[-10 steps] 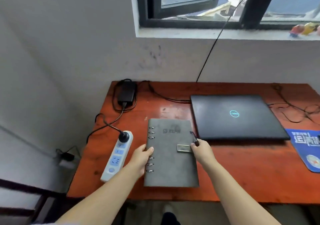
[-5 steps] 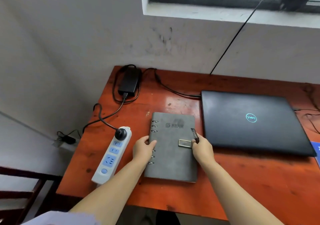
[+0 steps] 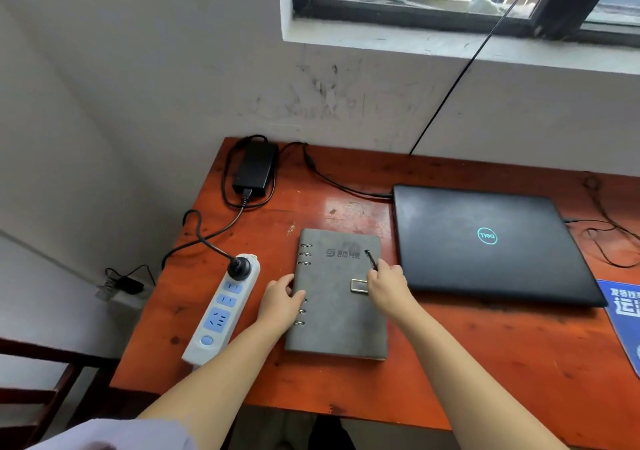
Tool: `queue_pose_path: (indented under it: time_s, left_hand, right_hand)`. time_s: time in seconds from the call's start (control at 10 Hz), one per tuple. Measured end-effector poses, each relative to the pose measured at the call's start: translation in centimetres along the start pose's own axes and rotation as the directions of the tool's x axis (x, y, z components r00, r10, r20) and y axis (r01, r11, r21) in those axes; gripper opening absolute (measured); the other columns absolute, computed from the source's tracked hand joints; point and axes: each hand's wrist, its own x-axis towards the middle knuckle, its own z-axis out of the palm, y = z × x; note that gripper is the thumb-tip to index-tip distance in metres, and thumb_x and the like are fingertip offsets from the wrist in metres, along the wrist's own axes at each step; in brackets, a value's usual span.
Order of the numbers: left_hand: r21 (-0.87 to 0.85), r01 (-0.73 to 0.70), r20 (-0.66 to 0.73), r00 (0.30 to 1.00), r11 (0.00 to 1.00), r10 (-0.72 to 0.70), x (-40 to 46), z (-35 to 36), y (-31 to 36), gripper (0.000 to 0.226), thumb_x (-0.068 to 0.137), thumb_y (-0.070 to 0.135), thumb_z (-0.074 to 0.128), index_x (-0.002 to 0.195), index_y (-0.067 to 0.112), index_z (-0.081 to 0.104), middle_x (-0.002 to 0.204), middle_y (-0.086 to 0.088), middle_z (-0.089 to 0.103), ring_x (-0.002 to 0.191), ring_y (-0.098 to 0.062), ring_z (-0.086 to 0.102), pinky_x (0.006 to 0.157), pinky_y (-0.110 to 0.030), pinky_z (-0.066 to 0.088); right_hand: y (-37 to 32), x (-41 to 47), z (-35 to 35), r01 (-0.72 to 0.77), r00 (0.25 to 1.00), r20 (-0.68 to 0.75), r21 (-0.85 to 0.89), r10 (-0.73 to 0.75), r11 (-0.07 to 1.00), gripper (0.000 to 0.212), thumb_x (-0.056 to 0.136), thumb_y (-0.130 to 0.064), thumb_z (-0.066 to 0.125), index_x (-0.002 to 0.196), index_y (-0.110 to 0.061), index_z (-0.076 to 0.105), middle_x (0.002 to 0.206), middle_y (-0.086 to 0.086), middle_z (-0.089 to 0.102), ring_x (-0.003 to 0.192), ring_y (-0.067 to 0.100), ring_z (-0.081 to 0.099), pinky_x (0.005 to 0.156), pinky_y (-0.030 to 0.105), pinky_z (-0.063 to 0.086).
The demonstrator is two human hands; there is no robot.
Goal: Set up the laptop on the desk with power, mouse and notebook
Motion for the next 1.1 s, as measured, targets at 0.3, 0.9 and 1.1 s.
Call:
queue_pose_path:
  time_s: [0.3,0.9,1.1]
  left_hand:
    - [0.038,-0.018,0.069,0.997,0.999,0.016,-1.2,-0.5,-1.8,0.047,0.088,0.030,0.057,0.132,0.017,0.048,0.101,-0.012,0.061,0.093,-0.024,0.058,0.081,-0.030,0.043]
    - [-0.052,0.035,0.107,0.994,0.998,-0.029,-1.4,-0.8,-1.4,0.047,0.086,0.025,0.060,0.131,0.015,0.051,0.082,-0.006,0.058,0.094,-0.028,0.061,0.082,-0.033,0.047]
    - [-0.094,0.039,0.213,0.977,0.995,-0.018,-3.4,-2.6,-2.3,0.051,0.088,0.022,0.054,0.137,0.020,0.040,0.083,0.000,0.052,0.085,-0.020,0.058,0.081,-0.038,0.055]
  right_hand:
    - [-3.1,0.3,4.7,0.070,0.992,-0.101,-0.006,-0.070,0.998,0.037,0.089,-0.003,0.041,0.119,-0.013,0.060,0.117,0.021,0.051,0.109,0.036,0.050,0.088,0.033,0.040]
    - [-1.4,0.5,4.8,0.098,0.985,-0.156,0.172,-0.071,0.980,0.037,0.092,-0.024,0.052,0.122,-0.004,0.058,0.114,0.021,0.065,0.107,0.032,0.059,0.091,0.032,0.043]
    - [2.1,-1.2,-1.0,0.072,0.975,-0.224,0.318,0.001,0.945,0.035,0.092,-0.022,0.052,0.125,-0.009,0.058,0.115,0.013,0.068,0.105,0.026,0.062,0.094,0.034,0.046]
